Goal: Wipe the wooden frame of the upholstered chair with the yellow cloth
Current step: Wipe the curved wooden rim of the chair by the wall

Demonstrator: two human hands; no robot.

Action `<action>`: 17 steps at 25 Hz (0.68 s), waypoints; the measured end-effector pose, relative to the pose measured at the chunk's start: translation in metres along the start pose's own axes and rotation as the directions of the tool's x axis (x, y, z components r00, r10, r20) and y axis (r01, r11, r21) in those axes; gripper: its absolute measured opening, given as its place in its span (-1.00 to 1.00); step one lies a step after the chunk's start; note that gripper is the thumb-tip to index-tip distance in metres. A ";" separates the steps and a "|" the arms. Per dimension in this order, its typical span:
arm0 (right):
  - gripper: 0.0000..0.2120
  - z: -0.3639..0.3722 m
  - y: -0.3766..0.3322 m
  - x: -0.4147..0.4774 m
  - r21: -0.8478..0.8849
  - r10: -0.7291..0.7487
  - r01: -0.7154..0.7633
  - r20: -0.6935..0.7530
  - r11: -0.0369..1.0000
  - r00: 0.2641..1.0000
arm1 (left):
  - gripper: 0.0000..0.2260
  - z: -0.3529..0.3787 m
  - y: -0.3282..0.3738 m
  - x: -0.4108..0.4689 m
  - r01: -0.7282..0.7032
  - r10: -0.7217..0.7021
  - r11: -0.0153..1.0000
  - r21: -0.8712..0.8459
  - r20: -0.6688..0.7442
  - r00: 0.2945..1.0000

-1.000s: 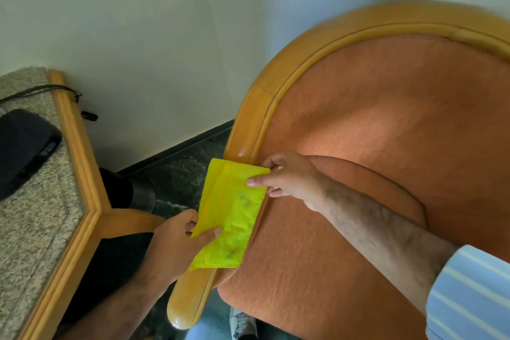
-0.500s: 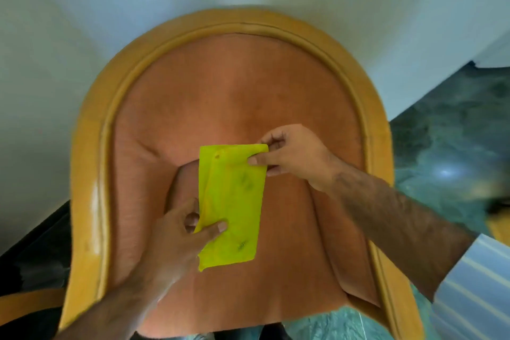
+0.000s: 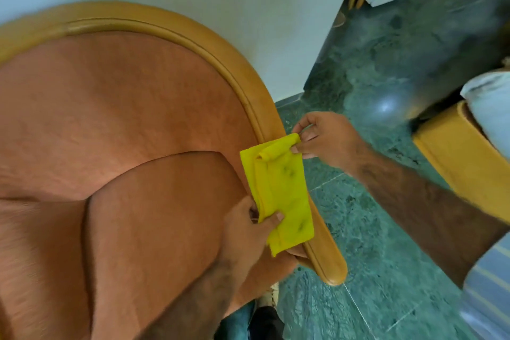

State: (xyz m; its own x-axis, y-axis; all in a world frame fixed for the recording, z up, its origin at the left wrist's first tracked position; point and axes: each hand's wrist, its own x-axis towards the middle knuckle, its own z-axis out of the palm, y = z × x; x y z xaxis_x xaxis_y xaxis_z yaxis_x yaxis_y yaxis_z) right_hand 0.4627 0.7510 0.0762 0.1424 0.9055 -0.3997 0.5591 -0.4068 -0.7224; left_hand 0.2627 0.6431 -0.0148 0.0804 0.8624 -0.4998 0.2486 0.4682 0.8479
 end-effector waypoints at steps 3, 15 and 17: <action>-0.74 -0.004 0.031 0.015 -0.102 -0.032 0.026 -0.060 0.994 0.998 | -0.70 0.042 -0.010 0.009 0.011 -0.011 1.000 0.005 -0.064 0.998; -0.35 0.093 0.129 -0.030 -0.441 -0.384 0.289 -0.144 0.850 0.912 | -0.48 0.012 0.030 0.087 -0.600 0.744 0.470 0.647 0.074 0.664; -0.35 0.111 0.144 -0.043 -0.547 -0.401 0.293 -0.084 0.784 0.912 | -0.39 0.002 0.060 0.126 -0.665 0.775 0.130 0.735 0.344 0.531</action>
State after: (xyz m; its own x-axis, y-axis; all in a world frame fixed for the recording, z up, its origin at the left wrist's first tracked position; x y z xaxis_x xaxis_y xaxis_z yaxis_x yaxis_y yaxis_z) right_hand 0.4468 0.6402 -0.0736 -0.0251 0.9993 -0.0277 0.9270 0.0129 -0.3748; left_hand 0.2892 0.7793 -0.0270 0.5669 0.7545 0.3307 0.6886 -0.6544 0.3124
